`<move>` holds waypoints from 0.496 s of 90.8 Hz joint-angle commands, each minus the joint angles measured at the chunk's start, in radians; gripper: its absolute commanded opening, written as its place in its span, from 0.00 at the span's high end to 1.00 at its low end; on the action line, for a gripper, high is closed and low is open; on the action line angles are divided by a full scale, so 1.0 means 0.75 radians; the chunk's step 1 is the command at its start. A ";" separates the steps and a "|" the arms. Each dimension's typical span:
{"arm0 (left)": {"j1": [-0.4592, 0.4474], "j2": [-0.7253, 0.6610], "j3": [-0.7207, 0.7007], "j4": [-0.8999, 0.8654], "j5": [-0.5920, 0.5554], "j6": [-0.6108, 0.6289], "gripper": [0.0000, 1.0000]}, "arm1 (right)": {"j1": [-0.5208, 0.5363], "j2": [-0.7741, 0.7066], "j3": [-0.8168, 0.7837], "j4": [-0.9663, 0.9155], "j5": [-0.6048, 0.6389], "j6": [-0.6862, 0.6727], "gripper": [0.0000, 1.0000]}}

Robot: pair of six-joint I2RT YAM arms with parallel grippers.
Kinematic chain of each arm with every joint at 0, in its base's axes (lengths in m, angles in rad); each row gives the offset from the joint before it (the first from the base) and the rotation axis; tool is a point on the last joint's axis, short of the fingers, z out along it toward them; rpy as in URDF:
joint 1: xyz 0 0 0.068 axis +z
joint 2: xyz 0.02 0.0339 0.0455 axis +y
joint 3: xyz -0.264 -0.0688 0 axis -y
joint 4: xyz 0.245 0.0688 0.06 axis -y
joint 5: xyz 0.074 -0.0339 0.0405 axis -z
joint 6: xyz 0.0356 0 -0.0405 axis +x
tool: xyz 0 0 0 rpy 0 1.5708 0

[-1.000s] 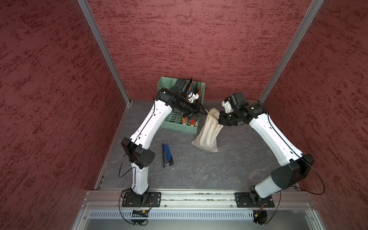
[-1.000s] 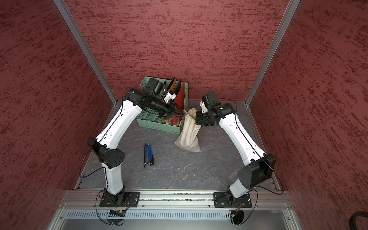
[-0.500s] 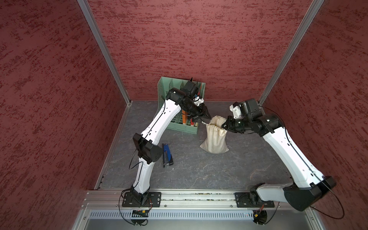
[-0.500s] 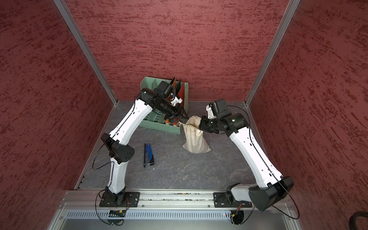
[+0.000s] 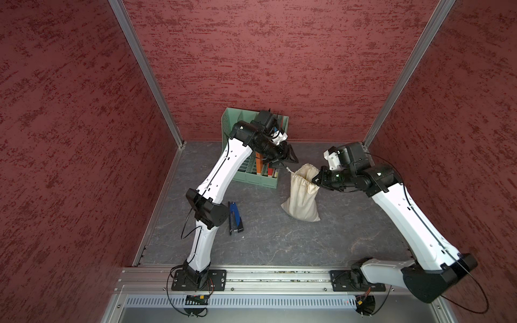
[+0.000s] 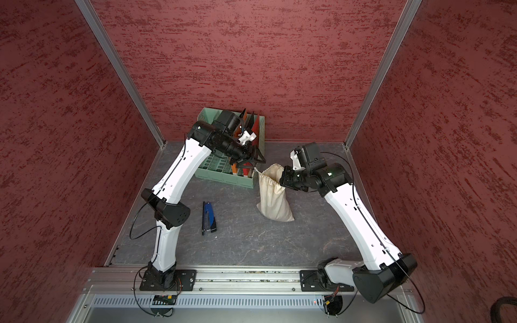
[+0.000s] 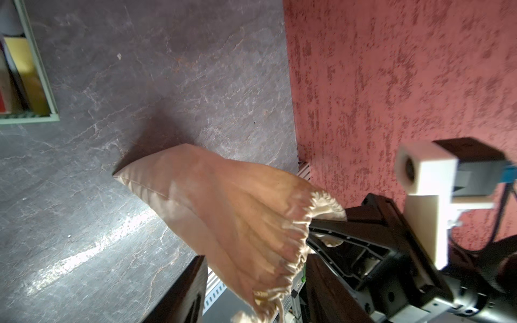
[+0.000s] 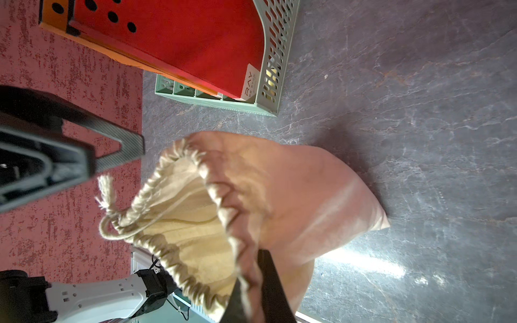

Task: Close the soil bag
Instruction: Adjust the soil bag at the center of the board.

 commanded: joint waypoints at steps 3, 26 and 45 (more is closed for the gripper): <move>0.037 -0.006 0.025 0.043 0.119 0.080 0.37 | 0.012 0.022 0.193 0.016 0.017 -0.123 0.95; 0.029 0.000 0.033 -0.018 0.140 0.243 0.32 | 0.012 0.099 0.359 -0.017 -0.127 -0.263 0.96; 0.028 -0.016 0.118 0.042 0.151 0.260 0.31 | 0.010 0.145 0.494 -0.098 -0.240 -0.415 0.97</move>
